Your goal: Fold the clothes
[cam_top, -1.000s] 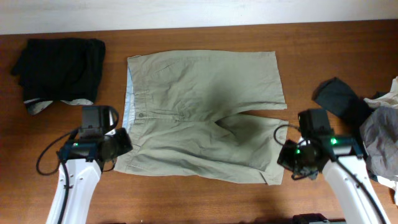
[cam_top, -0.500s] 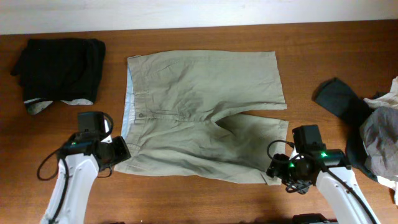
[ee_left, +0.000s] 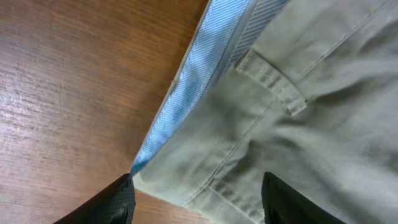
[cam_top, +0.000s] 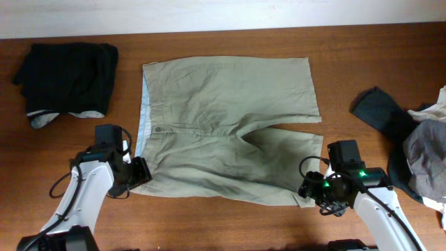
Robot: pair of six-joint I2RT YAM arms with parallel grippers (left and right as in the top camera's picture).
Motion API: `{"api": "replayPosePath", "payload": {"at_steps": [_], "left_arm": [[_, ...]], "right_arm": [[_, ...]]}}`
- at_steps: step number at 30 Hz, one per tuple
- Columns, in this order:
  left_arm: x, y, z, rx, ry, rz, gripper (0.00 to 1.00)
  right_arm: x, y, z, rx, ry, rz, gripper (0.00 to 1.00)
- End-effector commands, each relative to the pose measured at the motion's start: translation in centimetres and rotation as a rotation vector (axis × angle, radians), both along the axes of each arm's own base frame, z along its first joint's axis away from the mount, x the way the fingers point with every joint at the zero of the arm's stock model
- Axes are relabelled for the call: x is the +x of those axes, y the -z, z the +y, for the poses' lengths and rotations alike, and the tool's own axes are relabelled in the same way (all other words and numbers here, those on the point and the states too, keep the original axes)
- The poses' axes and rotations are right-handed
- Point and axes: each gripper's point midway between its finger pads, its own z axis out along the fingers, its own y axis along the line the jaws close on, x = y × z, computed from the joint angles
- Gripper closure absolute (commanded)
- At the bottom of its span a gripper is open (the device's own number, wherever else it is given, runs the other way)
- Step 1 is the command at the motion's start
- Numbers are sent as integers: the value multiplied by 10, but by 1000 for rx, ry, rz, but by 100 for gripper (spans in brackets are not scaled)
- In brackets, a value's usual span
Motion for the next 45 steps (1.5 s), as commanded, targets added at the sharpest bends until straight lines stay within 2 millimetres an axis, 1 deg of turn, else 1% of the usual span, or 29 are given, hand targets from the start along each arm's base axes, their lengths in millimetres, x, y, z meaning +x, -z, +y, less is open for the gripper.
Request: {"api": "replayPosePath", "payload": {"at_steps": [1, 3, 8, 13, 16, 19, 23, 27, 32, 36, 39, 44, 45], "left_arm": [[-1, 7, 2, 4, -7, -12, 35], [0, 11, 2, 6, -7, -22, 34], [10, 9, 3, 12, -7, -66, 34], [8, 14, 3, 11, 1, -47, 34], [5, 21, 2, 7, 4, -16, 34], [0, 30, 6, 26, 8, 25, 34], [0, 31, 7, 31, 10, 27, 34], [-2, 31, 15, 81, 18, 38, 34], [-2, 31, 15, 78, 22, 39, 35], [-2, 31, 9, 43, 25, 36, 53], [-2, 32, 8, 43, 25, 37, 73], [-2, 32, 8, 43, 24, 37, 99], [-2, 32, 8, 43, 24, 37, 99]], "right_arm": [[3, -1, 0, 5, -10, -24, 28], [4, -1, 0, 5, -17, -26, 28], [5, -2, 3, 16, -43, -36, 28], [6, -2, 3, 16, -43, -40, 28], [6, -2, 3, 16, -44, -40, 28], [5, -2, 3, 13, -62, -44, 28], [6, -2, 3, 13, -66, -45, 28], [7, -2, 3, 14, -66, -50, 28], [8, -2, 3, 16, -66, -55, 28], [10, -4, 3, 16, -66, -62, 28], [18, -11, 3, 15, -66, -87, 27], [32, -28, 3, 14, -66, -135, 27], [33, -30, 3, 14, -66, -138, 27]]}}
